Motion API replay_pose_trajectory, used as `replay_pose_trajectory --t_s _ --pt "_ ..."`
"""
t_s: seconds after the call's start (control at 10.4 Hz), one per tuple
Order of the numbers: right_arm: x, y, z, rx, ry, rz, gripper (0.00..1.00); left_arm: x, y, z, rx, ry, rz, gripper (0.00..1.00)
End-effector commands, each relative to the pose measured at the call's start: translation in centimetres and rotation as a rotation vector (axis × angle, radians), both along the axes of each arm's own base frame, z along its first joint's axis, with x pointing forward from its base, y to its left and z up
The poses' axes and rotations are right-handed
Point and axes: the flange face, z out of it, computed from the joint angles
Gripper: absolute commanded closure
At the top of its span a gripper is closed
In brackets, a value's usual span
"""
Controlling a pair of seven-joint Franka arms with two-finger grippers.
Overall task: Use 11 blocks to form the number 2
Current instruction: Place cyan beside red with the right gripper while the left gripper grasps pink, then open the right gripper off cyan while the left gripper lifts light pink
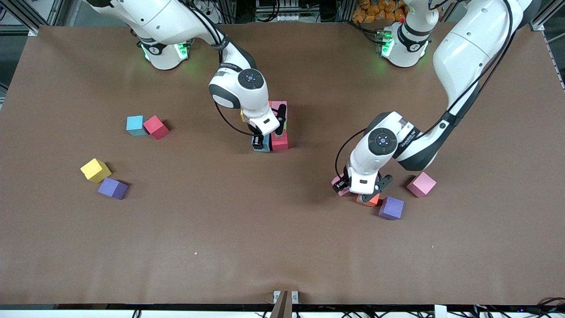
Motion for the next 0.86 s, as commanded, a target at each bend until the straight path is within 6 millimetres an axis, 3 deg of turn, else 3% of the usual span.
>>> replay_pose_trajectory --t_s 0.0,0.38,0.77 --pt "0.4 0.8 -1.1 -0.002 -0.007 -0.009 0.69 -0.1 -0.3 2.3 -0.014 0.014 0.164 0.54" --pt "0.9 0.9 -1.2 -0.003 -0.013 -0.012 0.69 -1.0 -2.1 3.6 -0.044 0.032 0.414 0.54" --pt "0.8 1.3 -1.9 -0.005 -0.013 -0.013 0.67 -0.9 -1.9 4.7 -0.045 0.04 0.62 0.54"
